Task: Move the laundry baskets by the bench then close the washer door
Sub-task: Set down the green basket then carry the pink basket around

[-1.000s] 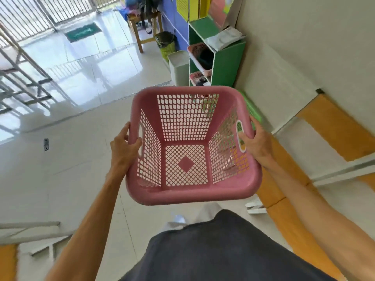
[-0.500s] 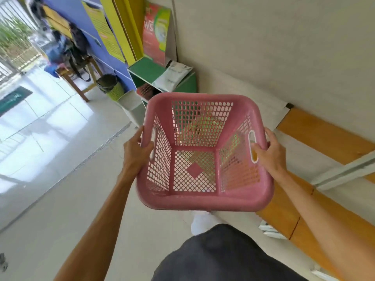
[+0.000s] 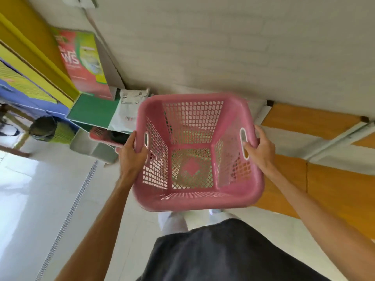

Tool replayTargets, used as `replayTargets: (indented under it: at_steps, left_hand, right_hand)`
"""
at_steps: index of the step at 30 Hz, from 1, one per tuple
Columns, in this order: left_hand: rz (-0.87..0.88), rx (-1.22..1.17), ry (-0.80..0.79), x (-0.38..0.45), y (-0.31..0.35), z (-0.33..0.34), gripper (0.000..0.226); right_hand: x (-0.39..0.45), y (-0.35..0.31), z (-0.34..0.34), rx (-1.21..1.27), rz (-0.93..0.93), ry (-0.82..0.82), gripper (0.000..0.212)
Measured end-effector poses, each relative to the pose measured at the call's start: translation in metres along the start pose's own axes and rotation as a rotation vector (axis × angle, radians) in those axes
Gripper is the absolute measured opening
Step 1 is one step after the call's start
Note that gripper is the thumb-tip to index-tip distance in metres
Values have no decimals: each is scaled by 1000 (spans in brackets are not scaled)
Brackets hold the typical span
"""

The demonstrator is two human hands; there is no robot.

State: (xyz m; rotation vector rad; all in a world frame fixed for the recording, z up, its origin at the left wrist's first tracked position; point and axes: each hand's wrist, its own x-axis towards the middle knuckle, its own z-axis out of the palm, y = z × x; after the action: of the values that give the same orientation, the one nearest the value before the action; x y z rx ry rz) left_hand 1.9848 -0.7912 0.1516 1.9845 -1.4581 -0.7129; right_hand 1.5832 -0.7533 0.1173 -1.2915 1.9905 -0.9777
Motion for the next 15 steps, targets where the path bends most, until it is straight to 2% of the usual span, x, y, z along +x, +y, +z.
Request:
replayTargets:
  at_steps: [4, 6, 8, 12, 15]
  left_hand:
    - [40, -9, -80, 56, -1, 10, 69]
    - [48, -27, -169, 80, -3, 10, 69]
    - [72, -21, -230, 101, -5, 7, 72]
    - [127, 123, -416, 122, -15, 11, 94]
    - [119, 151, -485, 122, -25, 22, 100]
  right_hand:
    - [-4, -3, 17, 26, 106, 111, 63]
    - [-8, -7, 30, 52, 168, 150, 63]
    - [-13, -10, 43, 78, 170, 198, 60]
    - [-16, -18, 68, 50, 197, 210, 58]
    - [-11, -14, 79, -14, 325, 174, 67]
